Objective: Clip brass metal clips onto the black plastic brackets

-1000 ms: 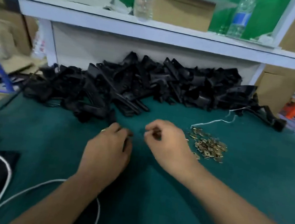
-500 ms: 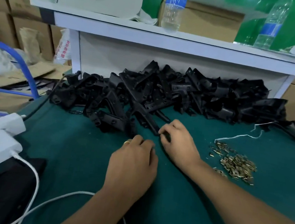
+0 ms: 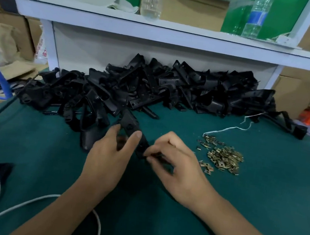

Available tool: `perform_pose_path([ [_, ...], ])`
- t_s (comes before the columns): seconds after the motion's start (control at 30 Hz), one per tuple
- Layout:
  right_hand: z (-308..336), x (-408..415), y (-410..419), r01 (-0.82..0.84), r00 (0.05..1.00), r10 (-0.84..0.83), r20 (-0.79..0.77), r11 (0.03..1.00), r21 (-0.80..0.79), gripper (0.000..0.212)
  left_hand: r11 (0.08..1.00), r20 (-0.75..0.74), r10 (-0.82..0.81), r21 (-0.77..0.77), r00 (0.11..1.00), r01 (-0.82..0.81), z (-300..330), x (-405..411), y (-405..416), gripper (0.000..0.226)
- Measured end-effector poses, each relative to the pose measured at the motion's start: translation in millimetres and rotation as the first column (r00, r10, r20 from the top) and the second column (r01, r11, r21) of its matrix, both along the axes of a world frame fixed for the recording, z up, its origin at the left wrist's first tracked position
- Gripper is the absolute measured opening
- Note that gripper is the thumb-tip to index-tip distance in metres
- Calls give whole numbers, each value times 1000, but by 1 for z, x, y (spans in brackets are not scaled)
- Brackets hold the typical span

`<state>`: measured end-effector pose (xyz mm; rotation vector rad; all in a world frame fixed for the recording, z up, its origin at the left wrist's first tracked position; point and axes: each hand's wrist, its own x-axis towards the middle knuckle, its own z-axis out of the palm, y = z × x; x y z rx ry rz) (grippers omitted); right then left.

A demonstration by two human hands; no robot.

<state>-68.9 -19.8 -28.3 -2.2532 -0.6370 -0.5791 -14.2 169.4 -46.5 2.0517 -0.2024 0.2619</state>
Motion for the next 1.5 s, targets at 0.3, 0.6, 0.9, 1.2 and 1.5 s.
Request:
perform_pose_path([
  [0.3,1,19,-46,235,970,-230,74,969,-74,26,985,246,-166,3,955,171,-7,-2,2,44],
  [0.6,-12,34,-103,611,719,-686,-113,700,-369,20,910,175,-340,308,924,277,-2,-7,-4,54],
  [0.9,-6,32,-83,562,732,-652,-197,742,-366,14,878,185,-273,449,944,166,-3,-7,-5,54],
  [1.2,-4,21,-44,156,955,21,-295,812,563,10,858,235,-183,513,955,38,-1,-5,0,50],
  [1.5,-5,19,-35,152,913,197,-357,647,747,19,853,256,-158,522,954,2,-4,-3,1,44],
])
